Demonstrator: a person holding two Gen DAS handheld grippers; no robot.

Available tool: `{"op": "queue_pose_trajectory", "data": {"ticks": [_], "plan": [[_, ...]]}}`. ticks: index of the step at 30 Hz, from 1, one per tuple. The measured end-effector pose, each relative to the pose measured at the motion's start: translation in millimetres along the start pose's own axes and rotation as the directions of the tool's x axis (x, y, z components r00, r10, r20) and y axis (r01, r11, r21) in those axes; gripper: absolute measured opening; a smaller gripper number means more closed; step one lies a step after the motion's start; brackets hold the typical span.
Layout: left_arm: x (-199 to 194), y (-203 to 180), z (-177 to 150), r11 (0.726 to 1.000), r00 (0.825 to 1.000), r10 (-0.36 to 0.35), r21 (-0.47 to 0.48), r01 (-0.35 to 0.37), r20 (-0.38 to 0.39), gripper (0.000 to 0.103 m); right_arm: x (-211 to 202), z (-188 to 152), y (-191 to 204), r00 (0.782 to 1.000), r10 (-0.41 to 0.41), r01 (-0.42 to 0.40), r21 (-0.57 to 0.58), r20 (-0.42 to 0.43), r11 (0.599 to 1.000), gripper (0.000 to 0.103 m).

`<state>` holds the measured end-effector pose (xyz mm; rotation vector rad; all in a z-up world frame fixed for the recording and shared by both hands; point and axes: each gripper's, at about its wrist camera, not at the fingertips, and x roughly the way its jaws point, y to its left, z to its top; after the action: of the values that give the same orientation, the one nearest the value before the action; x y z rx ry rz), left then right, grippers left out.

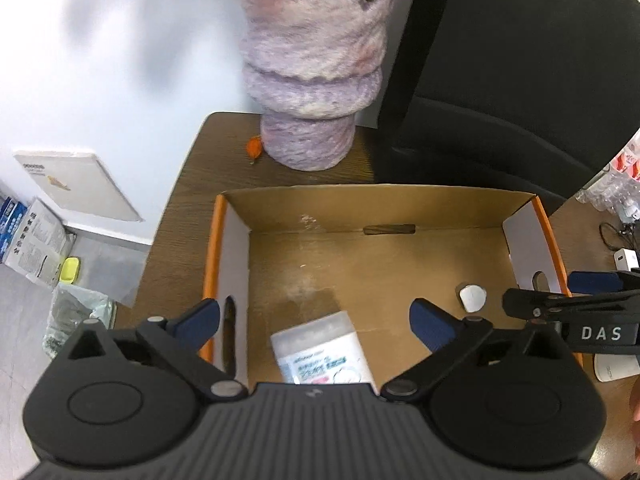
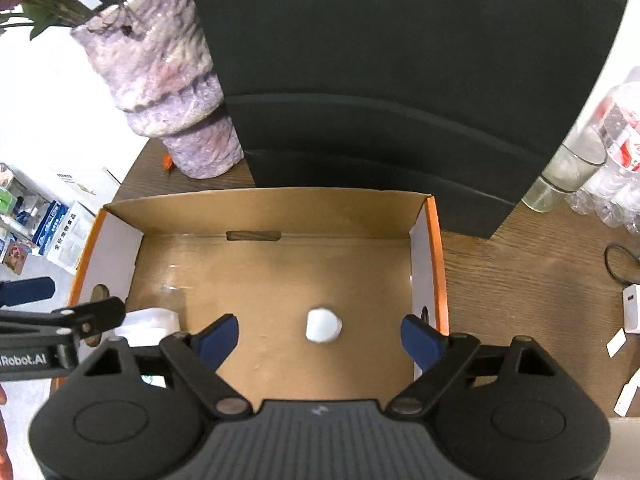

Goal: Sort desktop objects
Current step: 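Open the left tool over the box while the right tool releases the puck inside, then withdraw both tools from the box back toward the table items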

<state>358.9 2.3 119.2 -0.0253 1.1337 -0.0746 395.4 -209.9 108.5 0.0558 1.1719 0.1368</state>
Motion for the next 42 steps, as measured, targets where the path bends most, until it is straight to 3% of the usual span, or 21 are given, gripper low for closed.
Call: {"op": "queue_pose_trajectory", "data": {"ticks": [6,9,12,15,18,20,24,27,29,32,35,38,40,42], "plan": [[-32.9,9.4,-28.7,1.000,0.999,0.005,-0.016,-0.005,0.037,0.103,-28.7,-26.7,11.5,0.999,0.013,-0.012,-0.021,0.040,1.000,0.090],[-58.9,7.9,-54.0,1.000,0.992,0.018,0.021,-0.021,0.124,0.103,-48.4,-50.0,18.0,0.994,0.037,-0.032,-0.046,0.105,0.998,0.090],[-81.9,3.4,-86.9,0.999,0.962,0.041,0.022,-0.048,0.269,0.103,-68.5,-77.8,27.1,0.977,-0.009,0.023,-0.063,0.215,0.998,0.095],[-89.2,-1.0,-117.3,0.995,0.938,0.098,0.000,-0.103,0.332,0.103,-81.8,-108.0,36.1,0.949,-0.048,0.076,-0.078,0.312,0.994,0.096],[-104.0,0.9,-149.4,0.997,0.914,0.078,-0.011,-0.081,0.399,0.103,-95.2,-144.4,40.5,0.921,-0.031,0.072,-0.091,0.389,0.993,0.096],[-120.0,3.8,-179.1,0.999,0.869,0.050,-0.019,-0.046,0.492,0.103,-104.7,-176.9,40.5,0.889,-0.009,0.056,-0.089,0.458,0.994,0.096],[-144.8,3.2,-240.8,0.999,0.769,0.026,-0.032,-0.007,0.639,0.103,-126.1,-255.5,44.5,0.785,0.012,0.068,-0.106,0.619,0.992,0.096],[-155.1,-7.1,-285.5,0.999,0.715,0.036,-0.011,-0.040,0.698,0.103,-136.6,-310.9,46.5,0.728,0.040,0.058,-0.119,0.684,0.991,0.102],[-159.3,-11.9,-316.7,0.999,0.678,0.014,0.016,-0.038,0.735,0.103,-139.2,-343.5,45.5,0.704,0.073,0.033,-0.135,0.707,0.990,0.103],[-164.9,-16.9,-361.7,0.999,0.639,0.005,0.027,-0.039,0.769,0.103,-136.2,-387.8,42.9,0.704,0.093,0.016,-0.146,0.704,0.989,0.103],[-162.9,-20.9,-401.2,0.996,0.615,0.066,-0.014,-0.088,0.786,0.103,-133.3,-424.1,38.2,0.702,0.073,0.017,-0.120,0.709,0.993,0.103],[-151.4,-23.0,-438.9,0.991,0.594,0.119,-0.056,-0.123,0.796,0.103,-131.5,-464.6,37.7,0.653,0.067,0.081,-0.157,0.754,0.984,0.103],[-144.1,-23.1,-461.9,0.991,0.606,0.112,-0.041,-0.129,0.788,0.103,-133.1,-487.0,37.7,0.626,0.062,0.121,-0.176,0.778,0.977,0.103],[-139.7,-24.1,-477.1,0.992,0.635,0.088,-0.009,-0.127,0.767,0.103,-137.2,-503.2,37.2,0.612,0.088,0.126,-0.206,0.786,0.970,0.103]]}}
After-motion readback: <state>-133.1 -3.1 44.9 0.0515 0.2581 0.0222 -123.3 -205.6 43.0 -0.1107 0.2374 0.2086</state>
